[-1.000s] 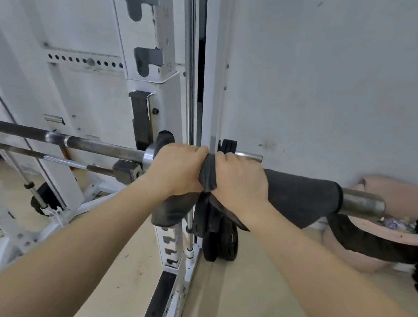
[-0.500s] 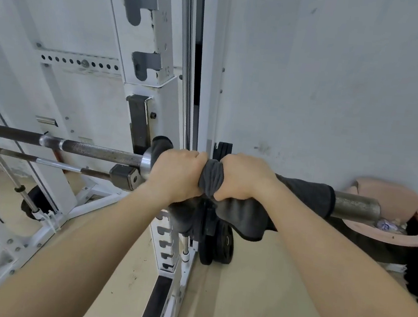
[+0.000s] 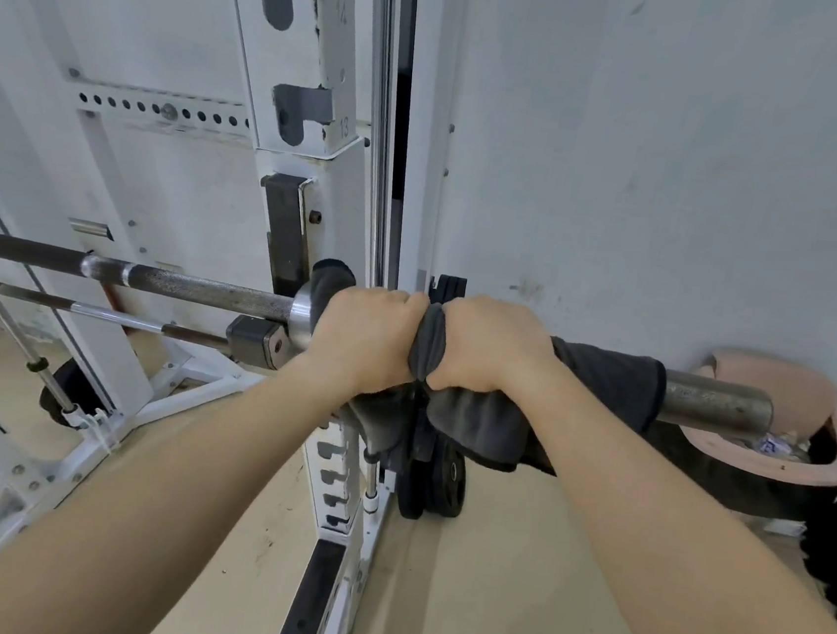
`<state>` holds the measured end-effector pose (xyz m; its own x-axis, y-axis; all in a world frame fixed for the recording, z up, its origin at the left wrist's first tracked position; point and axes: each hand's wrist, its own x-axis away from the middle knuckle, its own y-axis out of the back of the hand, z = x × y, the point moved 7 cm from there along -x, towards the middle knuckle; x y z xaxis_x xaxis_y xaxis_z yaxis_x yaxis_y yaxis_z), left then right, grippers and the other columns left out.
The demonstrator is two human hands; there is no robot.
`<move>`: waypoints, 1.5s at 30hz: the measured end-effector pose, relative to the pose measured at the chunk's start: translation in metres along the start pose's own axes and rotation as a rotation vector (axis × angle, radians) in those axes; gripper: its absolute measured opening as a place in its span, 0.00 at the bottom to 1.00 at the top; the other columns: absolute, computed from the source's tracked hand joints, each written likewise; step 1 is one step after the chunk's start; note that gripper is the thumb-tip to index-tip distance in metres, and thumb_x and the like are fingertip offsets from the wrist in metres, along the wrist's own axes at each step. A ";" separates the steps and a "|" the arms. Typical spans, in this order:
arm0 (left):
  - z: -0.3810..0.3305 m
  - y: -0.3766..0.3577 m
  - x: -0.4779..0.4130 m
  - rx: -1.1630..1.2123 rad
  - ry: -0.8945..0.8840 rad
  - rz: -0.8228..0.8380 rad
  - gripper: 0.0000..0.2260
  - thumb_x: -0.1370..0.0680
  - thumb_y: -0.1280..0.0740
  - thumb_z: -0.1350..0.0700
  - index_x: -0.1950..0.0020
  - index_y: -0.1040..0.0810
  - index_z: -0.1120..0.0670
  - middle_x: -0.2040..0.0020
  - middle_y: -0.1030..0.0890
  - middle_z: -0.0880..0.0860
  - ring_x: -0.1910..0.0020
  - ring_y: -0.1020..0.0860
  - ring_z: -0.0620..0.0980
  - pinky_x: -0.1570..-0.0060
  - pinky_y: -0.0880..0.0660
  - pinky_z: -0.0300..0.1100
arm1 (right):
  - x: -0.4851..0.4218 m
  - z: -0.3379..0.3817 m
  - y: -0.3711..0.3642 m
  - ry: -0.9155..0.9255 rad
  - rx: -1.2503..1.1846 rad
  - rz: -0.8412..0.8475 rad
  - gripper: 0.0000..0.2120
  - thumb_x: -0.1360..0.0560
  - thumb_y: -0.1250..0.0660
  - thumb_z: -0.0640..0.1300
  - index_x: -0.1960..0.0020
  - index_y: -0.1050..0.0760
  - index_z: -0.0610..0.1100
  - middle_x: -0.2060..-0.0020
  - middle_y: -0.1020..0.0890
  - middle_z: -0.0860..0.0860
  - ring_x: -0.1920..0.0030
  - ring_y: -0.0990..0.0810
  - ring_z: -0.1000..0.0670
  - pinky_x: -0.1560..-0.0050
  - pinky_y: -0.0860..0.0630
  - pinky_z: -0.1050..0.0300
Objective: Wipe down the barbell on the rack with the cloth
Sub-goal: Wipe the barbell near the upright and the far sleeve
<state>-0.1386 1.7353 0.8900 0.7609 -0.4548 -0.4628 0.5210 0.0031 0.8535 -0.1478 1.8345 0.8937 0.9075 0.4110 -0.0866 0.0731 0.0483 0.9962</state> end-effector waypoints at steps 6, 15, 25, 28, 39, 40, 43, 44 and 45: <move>-0.004 -0.004 -0.015 0.032 0.017 0.295 0.23 0.31 0.31 0.34 0.48 0.28 0.50 0.62 0.23 0.47 0.62 0.21 0.53 0.64 0.25 0.45 | 0.038 0.005 -0.004 0.080 0.291 -0.645 0.17 0.35 0.23 0.50 0.52 0.22 0.43 0.65 0.19 0.47 0.69 0.21 0.46 0.71 0.35 0.57; -0.116 0.005 -0.057 0.131 -0.110 0.128 0.17 0.29 0.33 0.37 0.52 0.26 0.49 0.69 0.31 0.45 0.69 0.28 0.50 0.69 0.32 0.43 | 0.102 -0.108 0.002 -0.038 0.284 -0.589 0.18 0.36 0.25 0.56 0.54 0.23 0.45 0.65 0.19 0.50 0.68 0.21 0.46 0.67 0.34 0.57; -0.221 0.012 -0.098 0.138 -0.202 0.139 0.13 0.25 0.34 0.42 0.50 0.25 0.51 0.65 0.29 0.47 0.68 0.27 0.51 0.74 0.40 0.39 | 0.142 -0.197 0.007 -0.163 0.176 -0.270 0.17 0.33 0.33 0.61 0.55 0.33 0.50 0.63 0.23 0.55 0.63 0.20 0.47 0.68 0.28 0.54; -0.225 0.012 -0.100 0.150 -0.190 0.130 0.13 0.25 0.34 0.43 0.49 0.24 0.51 0.66 0.30 0.46 0.68 0.28 0.50 0.75 0.44 0.39 | 0.140 -0.197 0.006 -0.207 0.189 -0.222 0.18 0.33 0.31 0.59 0.56 0.37 0.50 0.65 0.26 0.56 0.64 0.21 0.47 0.67 0.27 0.53; -0.067 0.010 -0.031 0.044 -0.017 0.166 0.20 0.30 0.33 0.34 0.54 0.34 0.48 0.67 0.31 0.44 0.66 0.26 0.50 0.67 0.30 0.44 | 0.060 -0.049 0.004 -0.092 0.176 -0.329 0.14 0.28 0.31 0.50 0.46 0.28 0.46 0.59 0.19 0.51 0.62 0.20 0.47 0.67 0.31 0.54; -0.048 0.008 -0.024 0.014 0.016 0.217 0.21 0.31 0.33 0.33 0.53 0.33 0.48 0.67 0.30 0.45 0.66 0.25 0.51 0.67 0.29 0.44 | 0.048 -0.032 0.004 -0.077 0.168 -0.325 0.13 0.28 0.31 0.48 0.46 0.28 0.45 0.60 0.20 0.51 0.62 0.21 0.46 0.67 0.32 0.54; -0.001 0.005 -0.012 -0.100 0.104 0.419 0.22 0.33 0.31 0.33 0.50 0.30 0.47 0.66 0.28 0.45 0.69 0.28 0.49 0.69 0.32 0.42 | 0.019 0.013 0.005 0.004 0.145 -0.302 0.14 0.27 0.31 0.48 0.44 0.28 0.44 0.59 0.20 0.50 0.61 0.19 0.45 0.66 0.35 0.53; 0.008 0.003 -0.012 -0.119 0.109 0.490 0.22 0.33 0.30 0.33 0.51 0.30 0.46 0.66 0.27 0.44 0.70 0.29 0.48 0.69 0.33 0.42 | 0.014 0.022 0.005 0.022 0.160 -0.335 0.14 0.26 0.31 0.48 0.44 0.27 0.44 0.59 0.20 0.49 0.61 0.18 0.45 0.67 0.34 0.53; 0.013 0.002 -0.013 -0.114 0.101 0.549 0.23 0.35 0.29 0.33 0.51 0.30 0.46 0.65 0.26 0.44 0.69 0.28 0.48 0.69 0.32 0.43 | 0.013 0.026 0.003 0.023 0.191 -0.386 0.12 0.26 0.30 0.47 0.45 0.26 0.44 0.59 0.19 0.49 0.62 0.18 0.46 0.67 0.34 0.53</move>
<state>-0.1525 1.7301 0.9011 0.9621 -0.2722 0.0161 0.0729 0.3135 0.9468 -0.1251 1.8161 0.8961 0.7892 0.4159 -0.4519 0.4829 0.0344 0.8750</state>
